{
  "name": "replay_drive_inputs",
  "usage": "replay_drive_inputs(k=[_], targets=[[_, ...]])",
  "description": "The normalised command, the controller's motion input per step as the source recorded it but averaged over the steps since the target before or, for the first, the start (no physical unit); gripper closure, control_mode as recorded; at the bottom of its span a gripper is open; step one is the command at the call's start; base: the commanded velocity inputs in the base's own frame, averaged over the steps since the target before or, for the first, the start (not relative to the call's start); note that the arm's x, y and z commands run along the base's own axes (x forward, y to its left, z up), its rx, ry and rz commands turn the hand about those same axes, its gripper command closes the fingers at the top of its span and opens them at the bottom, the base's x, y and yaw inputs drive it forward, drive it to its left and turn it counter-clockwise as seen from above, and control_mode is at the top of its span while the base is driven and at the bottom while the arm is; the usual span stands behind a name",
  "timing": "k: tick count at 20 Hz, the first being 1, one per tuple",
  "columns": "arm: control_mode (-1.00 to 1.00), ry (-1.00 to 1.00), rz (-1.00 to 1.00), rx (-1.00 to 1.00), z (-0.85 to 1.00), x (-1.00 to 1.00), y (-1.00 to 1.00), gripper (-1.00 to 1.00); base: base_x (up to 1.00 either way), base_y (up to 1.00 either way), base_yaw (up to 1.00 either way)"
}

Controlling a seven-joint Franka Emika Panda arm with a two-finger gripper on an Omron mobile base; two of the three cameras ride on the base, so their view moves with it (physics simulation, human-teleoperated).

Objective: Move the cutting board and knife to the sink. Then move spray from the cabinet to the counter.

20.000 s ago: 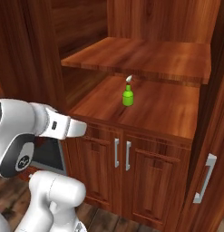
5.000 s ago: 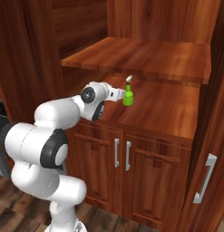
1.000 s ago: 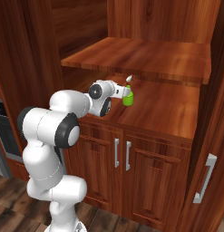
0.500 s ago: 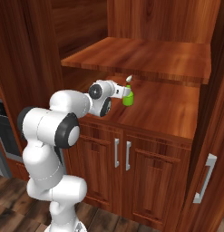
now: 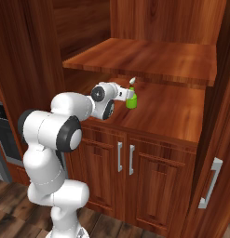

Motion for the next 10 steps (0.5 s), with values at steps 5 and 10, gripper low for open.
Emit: replay_drive_inputs(k=[5,10], targets=[[-1.0,0.0,0.0,0.0,0.0,0.0,-0.02,-1.0,0.0,0.0,0.0],[-1.0,0.0,0.0,0.0,0.0,0.0,-0.15,-1.0,0.0,0.0,0.0]])
